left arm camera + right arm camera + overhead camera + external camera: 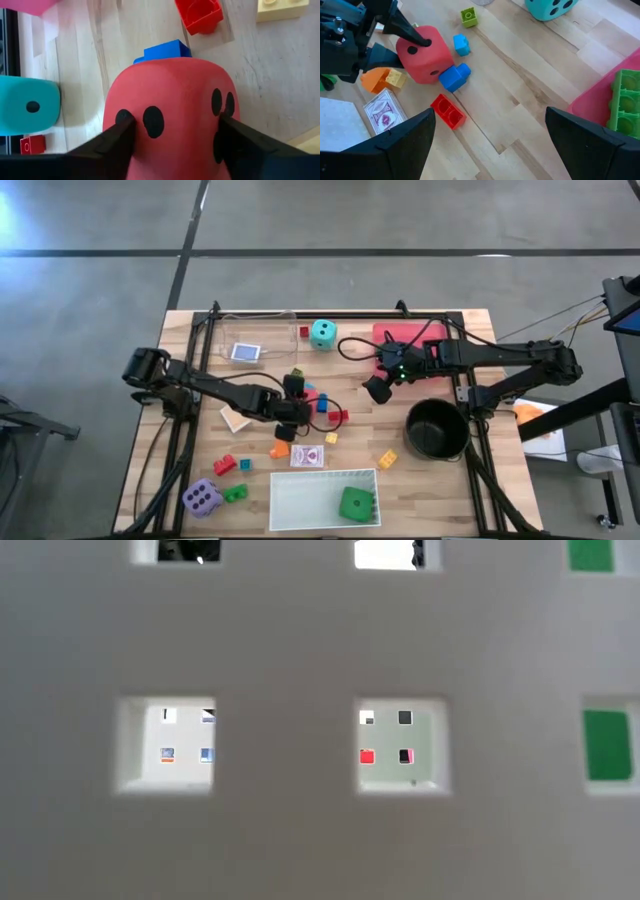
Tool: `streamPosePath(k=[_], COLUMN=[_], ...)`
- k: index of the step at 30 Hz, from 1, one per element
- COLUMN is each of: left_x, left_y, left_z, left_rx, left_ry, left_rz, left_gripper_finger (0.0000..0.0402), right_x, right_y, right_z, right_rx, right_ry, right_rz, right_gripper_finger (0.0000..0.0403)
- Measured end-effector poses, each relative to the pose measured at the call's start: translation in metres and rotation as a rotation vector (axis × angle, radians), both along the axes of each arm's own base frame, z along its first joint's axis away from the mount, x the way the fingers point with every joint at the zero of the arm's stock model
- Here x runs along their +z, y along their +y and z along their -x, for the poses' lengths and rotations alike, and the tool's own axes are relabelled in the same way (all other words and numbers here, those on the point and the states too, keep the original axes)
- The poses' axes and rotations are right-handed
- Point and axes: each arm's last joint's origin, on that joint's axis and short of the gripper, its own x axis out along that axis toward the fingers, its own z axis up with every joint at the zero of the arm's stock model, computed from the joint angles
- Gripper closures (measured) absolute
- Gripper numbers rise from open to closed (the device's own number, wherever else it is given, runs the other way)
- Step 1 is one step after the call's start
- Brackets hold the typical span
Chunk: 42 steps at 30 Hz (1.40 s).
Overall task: Pick & Place Toys
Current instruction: Put the red dice into the white bin
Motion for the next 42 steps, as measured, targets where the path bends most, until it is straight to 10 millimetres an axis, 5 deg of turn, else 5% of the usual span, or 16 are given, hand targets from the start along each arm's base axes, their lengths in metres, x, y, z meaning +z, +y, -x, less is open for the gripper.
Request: streamPosePath(k=[2,14,27,34,42], left_x=[-0.001,0.001,0.027,0.053,0.113], left_y=[0.000,0.000,0.003,0.005,-0.002], left_z=[0.001,0.000,0.000,0.011,0.045], left_rx=[0.001,0.050,0.112,0.196,0.232], left_ry=[0.003,-0.008,-0.083,-0.177,-0.403], left_rz=[0.000,0.006,0.070,0.122,0.291], left_gripper_finger=[0.0201,0.0203,0.0250,0.0263,0.0277], right_x=[0.000,-0.002,-0.003,-0.003,0.000], right_y=[0.000,0.000,0.000,0.000,0.000], right_z=[0.000,0.000,0.000,0.000,-0.003], right_rx=[0.002,0.001,0.001,-0.013,-0.113], right_ry=[0.000,0.007,0.010,0.005,-0.065], right_rz=[0.003,0.003,0.002,-0.008,-0.067], right_gripper_finger=[0.0034,0.0034,0.0034,0.0034,0.0034])
